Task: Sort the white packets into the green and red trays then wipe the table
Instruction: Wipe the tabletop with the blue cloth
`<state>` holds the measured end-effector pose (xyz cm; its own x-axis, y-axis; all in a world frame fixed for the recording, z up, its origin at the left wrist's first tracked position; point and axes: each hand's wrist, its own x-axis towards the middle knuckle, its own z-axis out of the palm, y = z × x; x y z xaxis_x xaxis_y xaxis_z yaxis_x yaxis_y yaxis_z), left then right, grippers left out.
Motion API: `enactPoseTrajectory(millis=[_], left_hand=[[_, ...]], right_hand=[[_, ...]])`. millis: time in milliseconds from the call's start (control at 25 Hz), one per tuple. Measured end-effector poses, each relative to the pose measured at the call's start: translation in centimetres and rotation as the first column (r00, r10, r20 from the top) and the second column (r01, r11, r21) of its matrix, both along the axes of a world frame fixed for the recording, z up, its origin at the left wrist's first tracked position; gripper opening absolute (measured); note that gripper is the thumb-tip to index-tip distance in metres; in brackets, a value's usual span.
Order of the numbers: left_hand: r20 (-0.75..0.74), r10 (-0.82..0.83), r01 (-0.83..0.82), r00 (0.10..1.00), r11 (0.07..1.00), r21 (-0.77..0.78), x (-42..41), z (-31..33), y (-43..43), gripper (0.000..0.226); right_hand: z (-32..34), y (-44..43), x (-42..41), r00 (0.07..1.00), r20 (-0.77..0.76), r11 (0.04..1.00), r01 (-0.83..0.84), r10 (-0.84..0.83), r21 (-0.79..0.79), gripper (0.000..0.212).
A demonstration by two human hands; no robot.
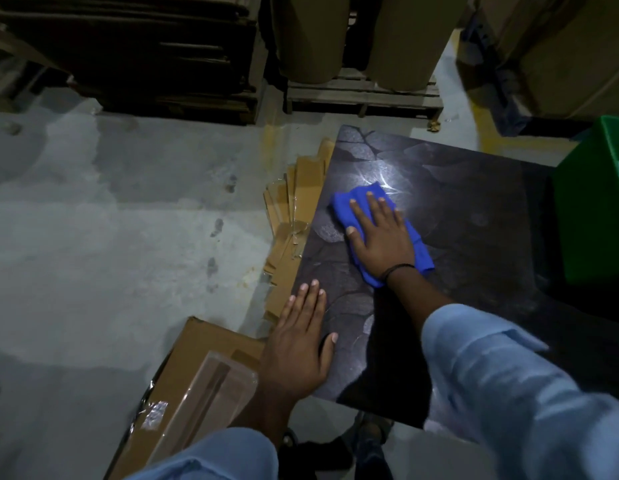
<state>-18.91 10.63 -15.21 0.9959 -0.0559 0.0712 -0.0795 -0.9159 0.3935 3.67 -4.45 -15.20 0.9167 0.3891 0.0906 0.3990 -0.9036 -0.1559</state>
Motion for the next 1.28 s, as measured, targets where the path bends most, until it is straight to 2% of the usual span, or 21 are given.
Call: enactPoseTrajectory(millis=[40, 80, 120, 200, 240, 360, 400, 520, 800, 920, 1080, 1280], left_hand=[[0.004, 0.003, -0.003, 1.0, 1.0, -0.006, 0.0, 0.1, 0.0, 0.071], [0.008, 0.008, -0.008, 1.0, 1.0, -0.012, 0.0, 0.1, 0.1, 0.071], [0.006, 0.008, -0.008, 1.0, 1.0, -0.016, -0.1, 0.1, 0.1, 0.071], [0.001, 0.001, -0.001, 1.0, 1.0, -0.022, 0.0, 0.0, 0.0, 0.071], [0.002, 0.004, -0.004, 1.0, 1.0, -0.021, 0.0, 0.0, 0.0, 0.071], [-0.009, 0.001, -0.001, 1.0, 1.0, -0.023, 0.0, -0.1, 0.1, 0.071], [-0.005, 0.0, 0.0, 1.0, 1.0, -0.029, 0.0, -0.1, 0.2, 0.07], [0.008, 0.002, -0.002, 1.0, 1.0, -0.023, -0.1, -0.2, 0.1, 0.069], [0.01, 0.002, -0.002, 1.0, 1.0, -0.012, -0.3, -0.3, -0.1, 0.071], [0.002, 0.002, -0.002, 1.0, 1.0, 0.004, -0.1, -0.4, -0.2, 0.071], [0.023, 0.006, -0.006, 1.0, 1.0, 0.001, -0.3, -0.3, -0.1, 0.072], [0.032, 0.011, -0.012, 0.999, 1.0, 0.008, -0.2, -0.4, -0.2, 0.071]], right_hand=[[0.1, 0.6, 0.2, 0.989, -0.008, 0.989, 0.146, -0.146, 0.03, 0.063], [0.1, 1.4, -0.1, 0.986, -0.009, 0.985, 0.167, -0.167, 0.032, 0.063], [0.0, 2.0, -0.7, 0.999, 0.005, 0.999, 0.042, -0.042, -0.001, 0.063], [-0.2, 1.2, -1.1, 0.963, 0.029, 0.962, -0.268, 0.27, -0.043, 0.061], [0.0, 0.8, -0.8, 0.96, 0.03, 0.961, -0.276, 0.277, -0.031, 0.06], [-0.1, 1.9, -1.1, 0.998, -0.011, 0.997, 0.068, -0.067, 0.029, 0.062], [-0.2, 2.5, -1.8, 0.998, -0.01, 0.998, 0.069, -0.069, 0.003, 0.063], [-0.2, 1.6, -3.8, 0.992, 0.001, 0.992, -0.124, 0.124, -0.028, 0.063], [0.8, -0.7, -11.1, 0.985, -0.015, 0.984, -0.17, 0.17, -0.046, 0.062], [0.9, -2.9, -15.1, 0.993, -0.009, 0.993, -0.114, 0.114, -0.039, 0.062], [0.8, -4.1, -19.8, 0.998, -0.011, 0.996, 0.065, -0.065, -0.055, 0.062], [0.6, -2.6, -16.9, 0.985, -0.028, 0.984, 0.166, -0.168, -0.063, 0.062]])
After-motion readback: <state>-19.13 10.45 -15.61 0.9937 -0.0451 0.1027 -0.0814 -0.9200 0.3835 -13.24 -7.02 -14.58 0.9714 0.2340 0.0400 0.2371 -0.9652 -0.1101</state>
